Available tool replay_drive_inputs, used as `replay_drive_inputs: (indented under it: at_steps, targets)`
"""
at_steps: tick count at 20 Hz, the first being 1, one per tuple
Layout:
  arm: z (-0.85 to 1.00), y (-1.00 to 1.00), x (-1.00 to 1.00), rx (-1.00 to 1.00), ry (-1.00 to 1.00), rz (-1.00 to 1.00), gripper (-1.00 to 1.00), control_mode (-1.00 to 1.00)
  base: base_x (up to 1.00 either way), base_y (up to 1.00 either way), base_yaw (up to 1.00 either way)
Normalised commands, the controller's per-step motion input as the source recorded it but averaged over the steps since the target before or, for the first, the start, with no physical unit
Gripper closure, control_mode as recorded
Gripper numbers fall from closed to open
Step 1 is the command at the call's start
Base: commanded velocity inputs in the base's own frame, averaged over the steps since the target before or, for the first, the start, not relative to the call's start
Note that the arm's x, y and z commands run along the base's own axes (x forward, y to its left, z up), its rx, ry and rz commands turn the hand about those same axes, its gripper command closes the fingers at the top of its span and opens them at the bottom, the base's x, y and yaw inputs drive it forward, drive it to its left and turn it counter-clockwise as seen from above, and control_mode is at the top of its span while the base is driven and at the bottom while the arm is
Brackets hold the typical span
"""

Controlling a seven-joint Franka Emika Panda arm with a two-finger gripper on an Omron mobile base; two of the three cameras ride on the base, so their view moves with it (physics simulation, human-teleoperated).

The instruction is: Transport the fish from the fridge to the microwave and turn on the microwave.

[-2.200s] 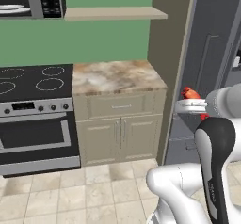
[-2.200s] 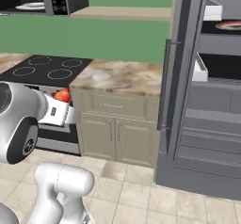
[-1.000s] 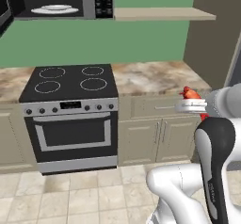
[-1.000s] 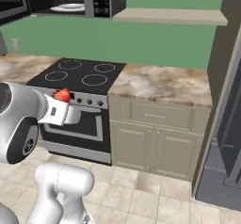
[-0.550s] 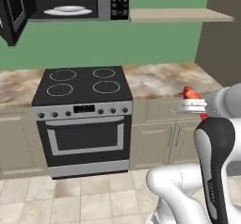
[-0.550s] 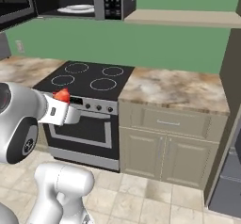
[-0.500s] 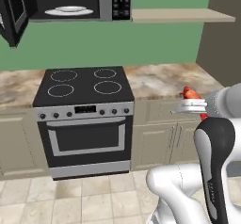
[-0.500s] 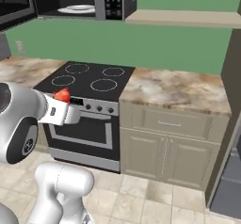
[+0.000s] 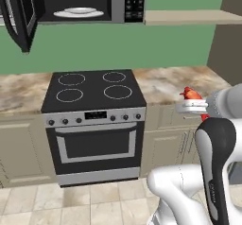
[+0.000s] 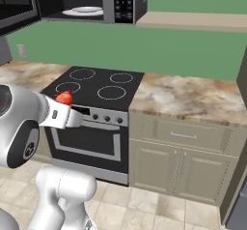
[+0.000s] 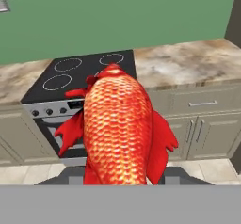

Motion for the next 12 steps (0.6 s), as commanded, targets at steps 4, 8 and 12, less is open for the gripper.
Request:
replay_drive_inputs:
  at_steps: [4,8,12]
  targets:
    - [0.00,0.00,0.00,0.00,0.00,0.00,1.00,1.00,0.34,0.38,0.00]
    - [0.00,0.00,0.00,0.00,0.00,0.00,1.00,1.00,0.40,0.42,0.00]
    - [0.00,0.00,0.00,0.00,0.00,0.00,1.00,1.00,0.44,0.39,0.00]
